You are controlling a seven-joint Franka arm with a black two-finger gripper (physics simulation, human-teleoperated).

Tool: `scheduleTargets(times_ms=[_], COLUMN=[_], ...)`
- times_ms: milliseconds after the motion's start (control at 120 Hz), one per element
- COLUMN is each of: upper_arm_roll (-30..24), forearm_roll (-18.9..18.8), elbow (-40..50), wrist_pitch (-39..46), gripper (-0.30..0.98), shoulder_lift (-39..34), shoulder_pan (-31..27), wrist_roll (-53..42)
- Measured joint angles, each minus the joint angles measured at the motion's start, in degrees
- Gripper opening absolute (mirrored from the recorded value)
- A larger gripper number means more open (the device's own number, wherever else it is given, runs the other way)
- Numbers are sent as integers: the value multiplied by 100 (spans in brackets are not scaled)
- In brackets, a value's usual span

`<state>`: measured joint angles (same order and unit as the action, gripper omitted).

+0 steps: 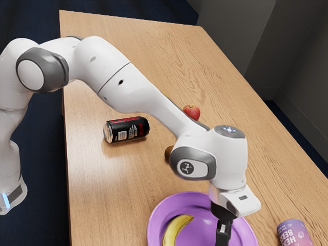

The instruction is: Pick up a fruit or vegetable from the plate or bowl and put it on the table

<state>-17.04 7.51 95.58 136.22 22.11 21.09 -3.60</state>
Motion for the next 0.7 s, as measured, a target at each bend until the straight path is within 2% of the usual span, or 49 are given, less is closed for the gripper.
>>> scheduleTargets(times_ms=[642, 700], upper_arm_roll=[-53, -53], forearm_roll=[-299, -310], elbow=[-3, -3], wrist_pitch=[-47, -49], gripper=[69, 73], shoulder_lift=[53, 70], shoulder_pan=[5, -2], wrist_roll=[74, 85])
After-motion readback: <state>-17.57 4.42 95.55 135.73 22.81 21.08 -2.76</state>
